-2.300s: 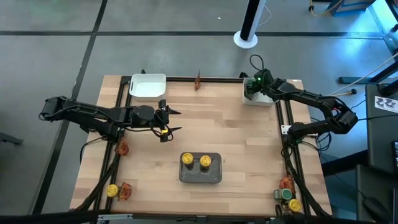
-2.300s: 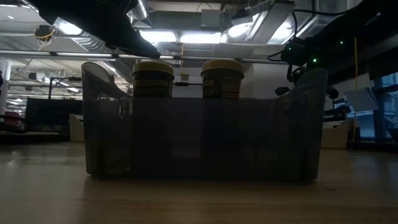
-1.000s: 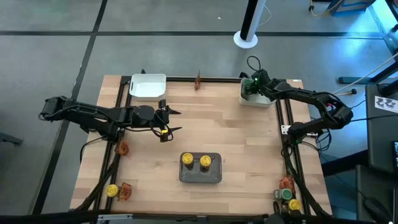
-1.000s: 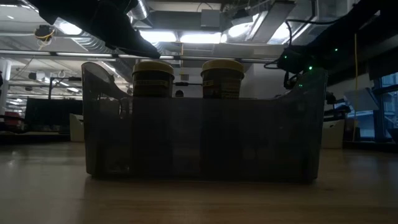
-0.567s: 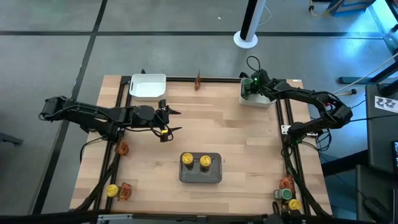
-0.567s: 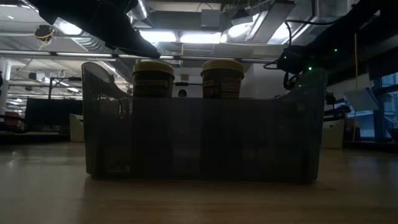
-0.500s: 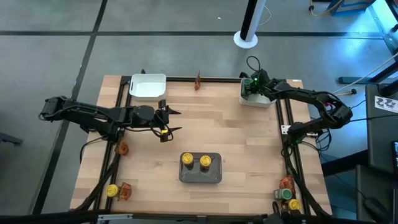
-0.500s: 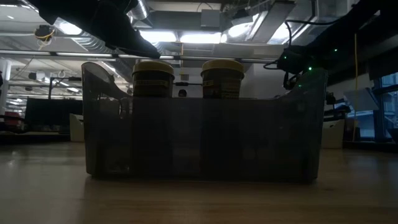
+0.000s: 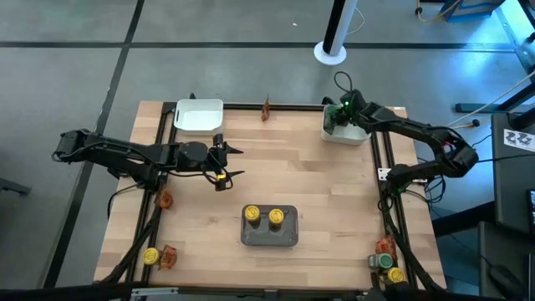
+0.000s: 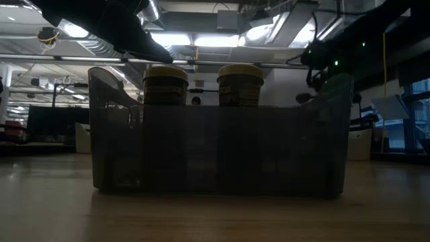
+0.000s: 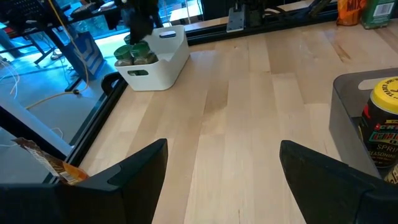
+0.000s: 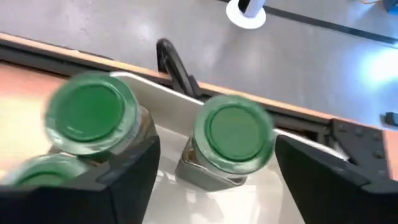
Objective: Sort spices by type
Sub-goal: Put the left green seasoning bottle into the right white bin, then put the green seasoning bottle into the right white bin
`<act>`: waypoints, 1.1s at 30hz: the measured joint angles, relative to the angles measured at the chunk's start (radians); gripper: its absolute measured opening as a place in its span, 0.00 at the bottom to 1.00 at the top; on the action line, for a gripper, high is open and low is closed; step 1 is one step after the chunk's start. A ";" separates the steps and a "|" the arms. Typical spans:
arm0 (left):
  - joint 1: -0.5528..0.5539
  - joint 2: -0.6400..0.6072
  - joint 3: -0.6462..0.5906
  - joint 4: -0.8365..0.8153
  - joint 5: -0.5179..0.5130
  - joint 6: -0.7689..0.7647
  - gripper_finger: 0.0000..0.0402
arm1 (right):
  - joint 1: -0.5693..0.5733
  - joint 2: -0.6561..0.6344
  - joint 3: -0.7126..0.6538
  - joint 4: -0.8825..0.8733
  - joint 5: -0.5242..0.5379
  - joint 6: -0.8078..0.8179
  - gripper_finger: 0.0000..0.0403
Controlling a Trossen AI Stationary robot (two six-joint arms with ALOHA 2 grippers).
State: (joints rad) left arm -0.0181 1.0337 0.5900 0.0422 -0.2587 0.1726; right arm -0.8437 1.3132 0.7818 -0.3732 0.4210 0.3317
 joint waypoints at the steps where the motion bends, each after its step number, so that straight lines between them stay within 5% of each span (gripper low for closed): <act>1: 0.000 0.000 0.000 0.000 0.000 0.000 0.73 | 0.000 -0.014 0.016 -0.031 0.000 -0.001 0.79; 12: 0.000 0.000 0.000 0.000 0.000 0.000 0.73 | 0.077 -0.129 0.207 -0.352 -0.136 -0.085 0.78; 22: 0.000 0.000 0.000 0.000 0.000 -0.004 0.73 | 0.367 -0.166 0.303 -0.565 -0.138 -0.092 0.78; 33: 0.000 0.000 0.000 0.000 0.000 -0.008 0.73 | 0.732 -0.166 0.307 -0.691 -0.145 0.077 0.78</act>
State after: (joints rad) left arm -0.0181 1.0339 0.5900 0.0425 -0.2585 0.1646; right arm -0.1118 1.1473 1.0885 -1.0642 0.2759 0.4088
